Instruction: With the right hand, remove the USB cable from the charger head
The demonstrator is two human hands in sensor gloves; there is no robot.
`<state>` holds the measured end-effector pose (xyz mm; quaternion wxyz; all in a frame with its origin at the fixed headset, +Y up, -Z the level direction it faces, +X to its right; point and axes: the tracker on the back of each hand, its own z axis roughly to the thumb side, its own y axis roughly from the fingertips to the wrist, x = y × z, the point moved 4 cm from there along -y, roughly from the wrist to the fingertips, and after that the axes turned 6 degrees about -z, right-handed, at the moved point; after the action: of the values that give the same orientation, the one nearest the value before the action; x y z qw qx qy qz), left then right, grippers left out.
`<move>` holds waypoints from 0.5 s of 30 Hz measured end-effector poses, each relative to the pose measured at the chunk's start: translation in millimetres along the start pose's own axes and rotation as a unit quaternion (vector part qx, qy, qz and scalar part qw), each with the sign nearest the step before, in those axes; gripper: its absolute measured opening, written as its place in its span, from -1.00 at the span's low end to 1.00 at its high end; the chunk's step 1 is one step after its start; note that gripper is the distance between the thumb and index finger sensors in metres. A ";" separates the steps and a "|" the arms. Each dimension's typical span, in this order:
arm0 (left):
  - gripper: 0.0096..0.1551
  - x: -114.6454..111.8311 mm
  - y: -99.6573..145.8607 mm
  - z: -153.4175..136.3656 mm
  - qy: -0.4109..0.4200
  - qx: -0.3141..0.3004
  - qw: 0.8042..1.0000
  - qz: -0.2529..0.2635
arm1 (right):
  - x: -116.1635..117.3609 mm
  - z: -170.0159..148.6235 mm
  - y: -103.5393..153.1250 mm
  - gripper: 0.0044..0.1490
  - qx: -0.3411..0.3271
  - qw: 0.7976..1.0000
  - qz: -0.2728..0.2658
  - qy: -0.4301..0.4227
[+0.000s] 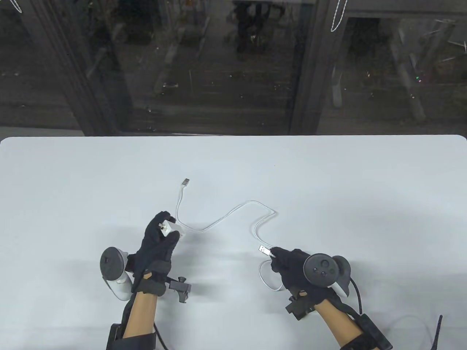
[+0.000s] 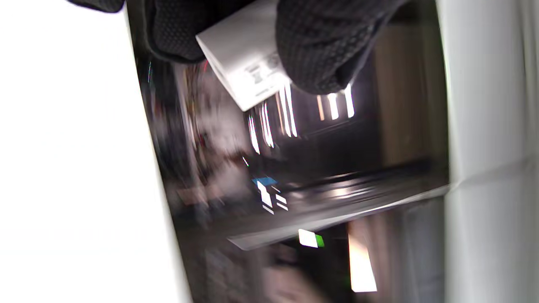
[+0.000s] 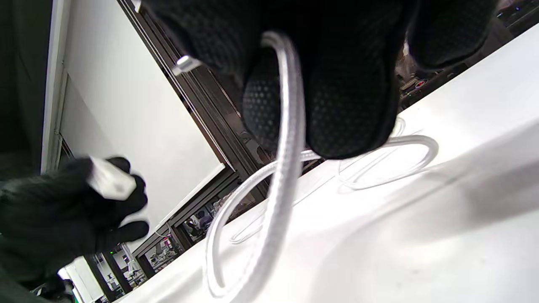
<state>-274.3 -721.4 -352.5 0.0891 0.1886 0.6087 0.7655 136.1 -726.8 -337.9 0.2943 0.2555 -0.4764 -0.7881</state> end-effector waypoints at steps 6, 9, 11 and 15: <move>-0.09 -17.8 -1.3 -1.8 -0.260 0.067 0.960 -0.078 | 4.6 2.9 2.2 -0.48 -0.013 0.999 0.009 0.034; -0.08 -29.4 -1.7 -4.8 -0.326 0.092 0.935 -0.110 | 7.6 4.3 3.0 -0.48 -0.017 0.999 0.015 0.043; -0.06 -37.6 -2.0 -9.8 -0.365 0.113 0.913 -0.142 | 9.5 5.2 3.3 -0.48 -0.018 0.998 0.020 0.048; -0.06 -56.5 -0.5 -23.6 -0.400 0.157 0.875 -0.223 | 14.1 6.0 3.7 -0.48 -0.017 0.998 0.032 0.053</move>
<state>-232.2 -763.2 -367.6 0.4624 0.3496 0.6593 0.4788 123.1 -734.5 -333.8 0.3490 0.2764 -0.4544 -0.7716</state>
